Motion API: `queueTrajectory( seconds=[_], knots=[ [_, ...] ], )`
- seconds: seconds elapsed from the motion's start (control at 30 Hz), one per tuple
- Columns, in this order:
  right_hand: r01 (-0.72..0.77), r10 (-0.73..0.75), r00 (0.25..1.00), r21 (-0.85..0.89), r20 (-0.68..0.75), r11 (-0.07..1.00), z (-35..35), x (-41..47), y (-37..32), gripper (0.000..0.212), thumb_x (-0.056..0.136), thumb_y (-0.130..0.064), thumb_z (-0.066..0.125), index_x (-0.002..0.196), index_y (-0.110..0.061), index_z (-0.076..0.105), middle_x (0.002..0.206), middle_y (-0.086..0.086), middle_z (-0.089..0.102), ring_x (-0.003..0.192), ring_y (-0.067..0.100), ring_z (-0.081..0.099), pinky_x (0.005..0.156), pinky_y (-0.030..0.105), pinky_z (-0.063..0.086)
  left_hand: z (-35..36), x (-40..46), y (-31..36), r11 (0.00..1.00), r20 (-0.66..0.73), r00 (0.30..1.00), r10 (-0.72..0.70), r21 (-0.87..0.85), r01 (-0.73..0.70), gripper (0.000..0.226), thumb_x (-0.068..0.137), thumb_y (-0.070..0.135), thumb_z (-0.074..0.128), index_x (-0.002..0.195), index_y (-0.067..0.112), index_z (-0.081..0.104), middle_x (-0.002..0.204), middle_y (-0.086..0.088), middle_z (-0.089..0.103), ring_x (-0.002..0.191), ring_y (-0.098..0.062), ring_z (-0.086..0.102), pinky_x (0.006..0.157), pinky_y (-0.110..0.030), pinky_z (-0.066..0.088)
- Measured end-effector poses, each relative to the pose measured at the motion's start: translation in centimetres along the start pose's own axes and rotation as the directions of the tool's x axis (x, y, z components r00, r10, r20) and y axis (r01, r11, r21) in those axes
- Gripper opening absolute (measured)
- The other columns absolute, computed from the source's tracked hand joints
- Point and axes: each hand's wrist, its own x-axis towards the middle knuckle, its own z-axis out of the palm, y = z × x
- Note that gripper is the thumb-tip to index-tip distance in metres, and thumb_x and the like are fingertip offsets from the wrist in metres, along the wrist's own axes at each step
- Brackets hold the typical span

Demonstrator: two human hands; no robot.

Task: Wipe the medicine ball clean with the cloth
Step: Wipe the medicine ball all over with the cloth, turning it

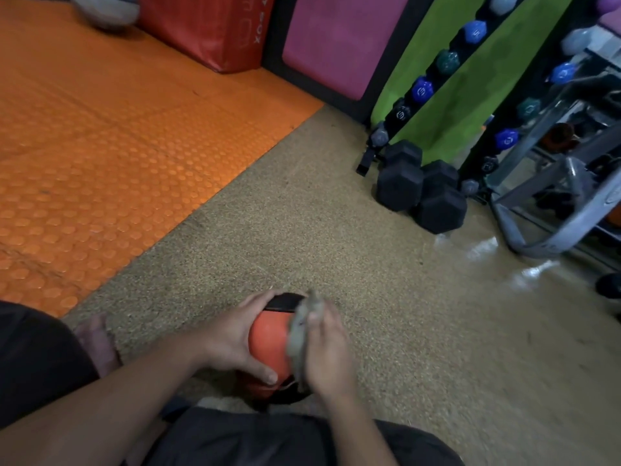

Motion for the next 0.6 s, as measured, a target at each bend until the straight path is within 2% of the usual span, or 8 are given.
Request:
queueTrajectory(
  seconds=[0.07,0.13,0.23,0.3,0.37,0.43,0.5,0.6],
  knots=[
    [-0.441,0.407,0.897,0.423,0.172,0.792,-0.7,2.7,1.8,0.050,0.110,-0.043,0.033,0.133,-0.015,0.068,0.123,0.006,0.071,0.113,0.025,0.066,0.099,0.037,0.052,0.0,-0.1,0.3,1.000,0.020,1.000,-0.019,-0.010,0.020,0.147,0.042,0.076,0.096,0.157,0.057,0.008,0.163,0.026,0.015,0.149,-0.002,0.027,0.124,-0.030,0.028],
    [-0.565,0.524,0.820,0.471,0.230,0.678,-0.9,2.9,1.0,0.052,0.111,-0.043,0.034,0.125,-0.009,0.071,0.105,0.010,0.072,0.096,0.026,0.067,0.079,0.034,0.053,-0.2,-0.2,0.3,0.999,0.041,0.998,-0.037,-0.026,0.038,0.148,0.042,0.076,0.096,0.157,0.060,0.006,0.162,0.028,0.015,0.148,-0.002,0.028,0.124,-0.038,0.032],
    [-0.157,0.164,0.978,0.061,-0.132,0.986,1.1,-0.4,-1.6,0.059,0.107,-0.057,0.021,0.149,-0.027,0.052,0.146,-0.002,0.056,0.137,0.023,0.050,0.111,0.038,0.041,-0.8,-0.4,-0.4,0.998,0.036,0.999,-0.035,-0.043,0.037,0.146,0.041,0.076,0.096,0.156,0.059,0.008,0.164,0.024,0.018,0.150,-0.002,0.028,0.125,-0.033,0.030],
    [0.080,-0.121,0.988,-0.343,-0.100,0.936,2.9,-4.2,-3.3,0.065,0.102,-0.058,0.016,0.161,-0.033,0.028,0.168,-0.012,0.020,0.156,0.020,0.015,0.126,0.040,0.017,-1.0,-0.5,-1.1,0.998,0.046,0.998,-0.040,-0.041,0.041,0.146,0.046,0.071,0.098,0.160,0.051,0.010,0.165,0.020,0.020,0.152,0.000,0.027,0.125,-0.026,0.028],
    [0.154,-0.165,0.986,-0.449,0.016,0.880,3.1,-5.3,-4.4,0.067,0.100,-0.058,0.013,0.163,-0.038,0.013,0.170,-0.017,-0.001,0.157,0.018,-0.004,0.128,0.042,0.004,-1.1,-0.4,-1.7,0.996,0.040,0.999,-0.036,-0.077,0.039,0.146,0.048,0.066,0.100,0.161,0.048,0.011,0.165,0.020,0.022,0.152,0.002,0.027,0.125,-0.023,0.028],
    [0.194,-0.183,0.981,-0.353,0.064,0.915,1.9,-2.9,-3.0,0.063,0.103,-0.059,0.016,0.162,-0.040,0.018,0.169,-0.020,0.007,0.156,0.012,0.001,0.129,0.040,0.008,-0.9,-0.3,-1.5,0.994,0.006,0.999,-0.037,-0.103,0.037,0.141,0.046,0.072,0.097,0.157,0.053,0.011,0.163,0.024,0.021,0.150,0.005,0.026,0.124,-0.021,0.026],
    [0.061,-0.057,0.997,-0.072,0.055,0.996,0.3,0.5,-1.7,0.061,0.103,-0.066,0.020,0.152,-0.039,0.044,0.160,-0.015,0.036,0.147,0.010,0.033,0.123,0.038,0.028,-0.7,-0.1,-1.2,0.988,-0.011,0.997,-0.072,-0.138,0.069,0.140,0.047,0.073,0.097,0.156,0.055,0.011,0.161,0.023,0.020,0.148,0.000,0.029,0.124,-0.029,0.030],
    [-0.533,0.442,0.845,0.424,0.300,0.732,-1.2,3.6,-0.5,0.056,0.105,-0.059,0.040,0.108,-0.017,0.077,0.110,0.013,0.077,0.098,0.027,0.073,0.083,0.036,0.058,-0.8,-0.5,-0.8,0.983,0.040,0.996,-0.078,-0.163,0.084,0.139,0.050,0.063,0.101,0.156,0.059,0.011,0.160,0.029,0.016,0.146,-0.004,0.031,0.120,-0.037,0.037]
  ],
)
